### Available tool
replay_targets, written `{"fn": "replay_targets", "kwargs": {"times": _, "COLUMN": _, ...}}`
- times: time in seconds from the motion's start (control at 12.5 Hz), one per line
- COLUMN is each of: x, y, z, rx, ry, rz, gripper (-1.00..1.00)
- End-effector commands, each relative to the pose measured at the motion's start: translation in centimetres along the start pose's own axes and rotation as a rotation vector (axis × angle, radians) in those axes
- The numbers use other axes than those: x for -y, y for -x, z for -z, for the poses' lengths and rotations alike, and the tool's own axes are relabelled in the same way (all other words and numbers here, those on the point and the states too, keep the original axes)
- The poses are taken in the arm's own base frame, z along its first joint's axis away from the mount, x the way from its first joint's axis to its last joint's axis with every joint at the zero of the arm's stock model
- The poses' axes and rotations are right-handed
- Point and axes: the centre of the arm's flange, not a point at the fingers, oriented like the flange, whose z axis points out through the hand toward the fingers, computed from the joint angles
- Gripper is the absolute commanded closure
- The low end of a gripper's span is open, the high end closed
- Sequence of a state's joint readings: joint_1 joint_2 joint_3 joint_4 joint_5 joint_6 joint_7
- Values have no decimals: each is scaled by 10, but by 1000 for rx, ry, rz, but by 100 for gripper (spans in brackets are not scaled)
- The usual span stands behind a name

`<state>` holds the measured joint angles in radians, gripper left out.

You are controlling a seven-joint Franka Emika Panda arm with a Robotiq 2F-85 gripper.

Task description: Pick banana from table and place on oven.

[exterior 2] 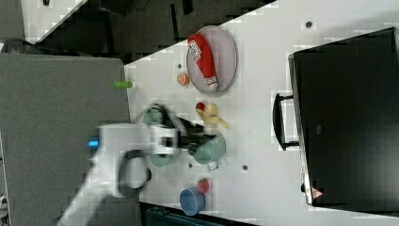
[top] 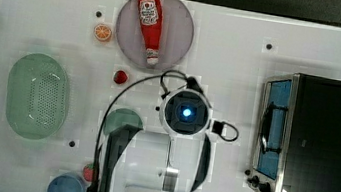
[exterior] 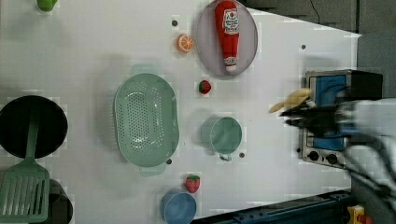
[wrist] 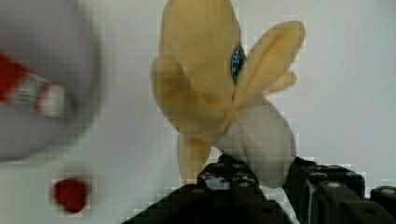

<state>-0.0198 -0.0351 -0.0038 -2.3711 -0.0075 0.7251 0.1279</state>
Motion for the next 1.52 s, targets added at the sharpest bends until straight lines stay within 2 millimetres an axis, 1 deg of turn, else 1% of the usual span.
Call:
{"fn": "replay_targets", "kwargs": {"times": 0.08, "x": 8, "y": -12, "z": 109, "rx": -12, "ry": -44, "rz": -50, "gripper": 57}}
{"fn": "replay_targets", "kwargs": {"times": 0.24, "x": -3, "y": -24, "z": 167, "rx": -8, "ry": -47, "rz": -79, "gripper": 57}}
{"fn": "replay_targets", "kwargs": {"times": 0.32, "x": -11, "y": -36, "z": 191, "rx": -12, "ry": -57, "rz": -102, "gripper": 57}}
{"fn": "replay_targets", "kwargs": {"times": 0.4, "x": -21, "y": -49, "z": 210, "rx": -17, "ry": -70, "rz": -130, "gripper": 56}}
{"fn": "replay_targets", "kwargs": {"times": 0.48, "x": -34, "y": -64, "z": 223, "rx": -23, "ry": -83, "rz": -155, "gripper": 57}}
{"fn": "replay_targets", "kwargs": {"times": 0.56, "x": -49, "y": -80, "z": 229, "rx": -28, "ry": -93, "rz": -172, "gripper": 57}}
{"fn": "replay_targets", "kwargs": {"times": 0.64, "x": -66, "y": -97, "z": 229, "rx": -29, "ry": -95, "rz": -181, "gripper": 57}}
{"fn": "replay_targets", "kwargs": {"times": 0.72, "x": -85, "y": -115, "z": 223, "rx": -23, "ry": -90, "rz": -172, "gripper": 57}}
{"fn": "replay_targets", "kwargs": {"times": 0.88, "x": -122, "y": -152, "z": 204, "rx": -11, "ry": -76, "rz": -123, "gripper": 57}}
{"fn": "replay_targets", "kwargs": {"times": 1.04, "x": -154, "y": -190, "z": 180, "rx": -32, "ry": -66, "rz": -81, "gripper": 56}}
{"fn": "replay_targets", "kwargs": {"times": 1.2, "x": -179, "y": -226, "z": 158, "rx": -90, "ry": -47, "rz": -19, "gripper": 57}}
{"fn": "replay_targets", "kwargs": {"times": 1.28, "x": -189, "y": -241, "z": 146, "rx": -114, "ry": -32, "rz": 26, "gripper": 57}}
{"fn": "replay_targets", "kwargs": {"times": 1.52, "x": -216, "y": -274, "z": 120, "rx": -132, "ry": 35, "rz": 127, "gripper": 57}}
